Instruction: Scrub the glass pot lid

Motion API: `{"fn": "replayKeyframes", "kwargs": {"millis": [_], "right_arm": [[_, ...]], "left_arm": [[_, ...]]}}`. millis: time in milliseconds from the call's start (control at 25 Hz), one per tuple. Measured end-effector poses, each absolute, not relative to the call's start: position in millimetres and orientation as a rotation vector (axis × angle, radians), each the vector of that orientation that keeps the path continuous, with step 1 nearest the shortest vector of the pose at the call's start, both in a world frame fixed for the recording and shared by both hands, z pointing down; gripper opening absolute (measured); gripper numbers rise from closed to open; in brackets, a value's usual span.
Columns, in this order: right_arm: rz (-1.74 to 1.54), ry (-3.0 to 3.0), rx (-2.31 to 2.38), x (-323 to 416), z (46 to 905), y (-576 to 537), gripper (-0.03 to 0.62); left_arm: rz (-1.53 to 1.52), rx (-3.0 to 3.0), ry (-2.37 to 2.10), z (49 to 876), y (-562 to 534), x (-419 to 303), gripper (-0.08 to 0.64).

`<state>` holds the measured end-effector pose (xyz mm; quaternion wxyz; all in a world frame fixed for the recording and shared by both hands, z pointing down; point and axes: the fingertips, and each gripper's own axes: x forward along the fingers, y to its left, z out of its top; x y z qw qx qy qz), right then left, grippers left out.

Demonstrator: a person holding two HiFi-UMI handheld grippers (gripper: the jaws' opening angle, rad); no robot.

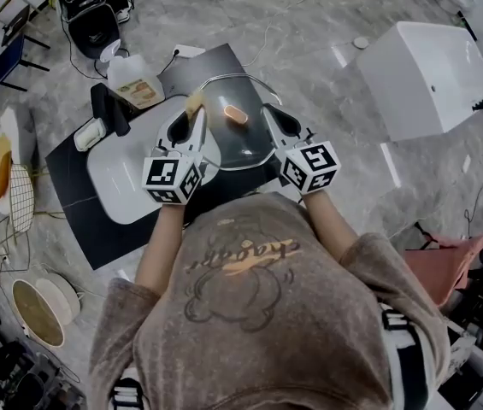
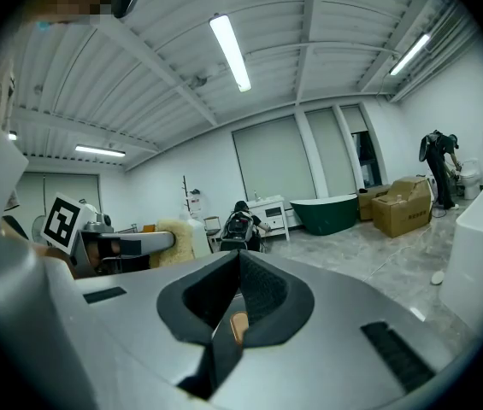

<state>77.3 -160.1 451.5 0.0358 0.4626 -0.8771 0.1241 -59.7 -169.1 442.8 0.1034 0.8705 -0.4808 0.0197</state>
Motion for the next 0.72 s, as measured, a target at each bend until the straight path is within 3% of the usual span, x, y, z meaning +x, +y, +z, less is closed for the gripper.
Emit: {"fn": "replayKeyframes", "kwargs": {"millis": [720], "right_arm": [[0.332, -2.660, 1.459, 84.2, 449.7, -165.9, 0.002]], "left_arm": [[0.040, 2.537, -1.424, 440.0, -166.1, -60.8, 0.066]]}}
